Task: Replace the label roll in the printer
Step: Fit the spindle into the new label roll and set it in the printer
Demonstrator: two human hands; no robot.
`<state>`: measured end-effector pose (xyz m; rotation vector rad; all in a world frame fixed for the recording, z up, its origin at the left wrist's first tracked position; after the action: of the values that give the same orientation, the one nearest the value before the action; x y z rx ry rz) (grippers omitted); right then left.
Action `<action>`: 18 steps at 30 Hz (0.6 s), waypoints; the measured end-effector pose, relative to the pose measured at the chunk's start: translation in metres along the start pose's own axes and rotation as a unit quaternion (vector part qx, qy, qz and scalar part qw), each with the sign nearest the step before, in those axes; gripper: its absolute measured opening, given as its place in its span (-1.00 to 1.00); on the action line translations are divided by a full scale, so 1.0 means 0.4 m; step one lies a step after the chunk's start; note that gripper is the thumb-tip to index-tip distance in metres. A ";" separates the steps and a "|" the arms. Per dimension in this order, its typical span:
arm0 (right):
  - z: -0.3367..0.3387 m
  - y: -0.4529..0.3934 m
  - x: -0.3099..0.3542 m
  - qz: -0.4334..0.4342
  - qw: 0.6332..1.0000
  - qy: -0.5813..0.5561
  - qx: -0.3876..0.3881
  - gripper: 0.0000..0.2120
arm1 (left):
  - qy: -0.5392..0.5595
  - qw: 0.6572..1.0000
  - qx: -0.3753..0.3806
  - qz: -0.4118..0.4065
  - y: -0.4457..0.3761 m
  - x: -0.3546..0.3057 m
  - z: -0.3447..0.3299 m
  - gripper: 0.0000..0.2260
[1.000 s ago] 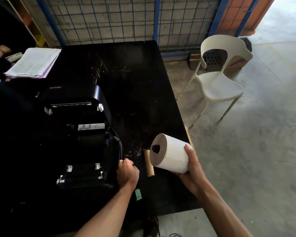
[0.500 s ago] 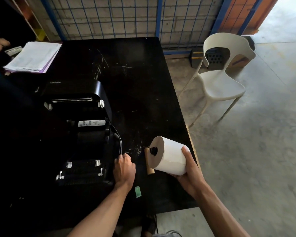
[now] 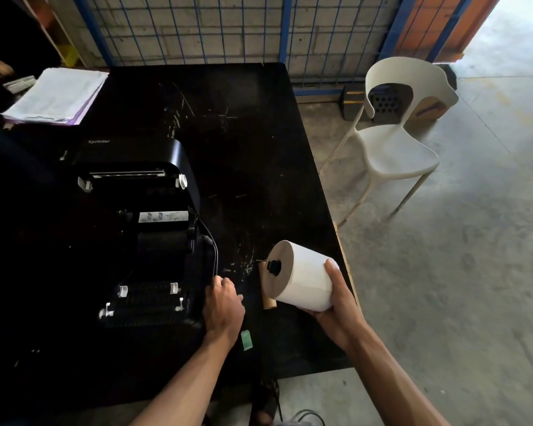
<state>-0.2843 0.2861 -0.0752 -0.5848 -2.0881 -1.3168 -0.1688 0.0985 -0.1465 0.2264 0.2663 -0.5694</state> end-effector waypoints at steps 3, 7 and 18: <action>-0.006 0.003 0.000 0.002 1.000 0.016 0.000 -0.60 | -0.003 1.000 -0.009 -0.002 -0.008 -0.006 0.017 -0.73; -0.009 0.009 -0.006 -0.001 1.000 0.023 0.000 -0.50 | 0.152 0.987 -0.036 0.046 -0.005 -0.018 0.084 -0.89; -0.098 0.029 -0.019 0.040 0.997 0.067 0.016 -0.59 | 0.482 0.872 -0.062 0.061 0.054 -0.042 0.304 -0.74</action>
<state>-0.2615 0.2550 -0.0597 -0.5445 -1.9532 -1.2419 -0.1478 0.0902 -0.0237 0.3904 1.2516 -0.2677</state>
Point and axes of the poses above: each hand's wrist, its own y-axis away from the middle knuckle, its own z-axis out of the back of the hand, x = y × z, the point moved 8 cm from there along -y, towards the middle knuckle, and after that the axes turned 8 degrees about -x, right-handed, at the moved point
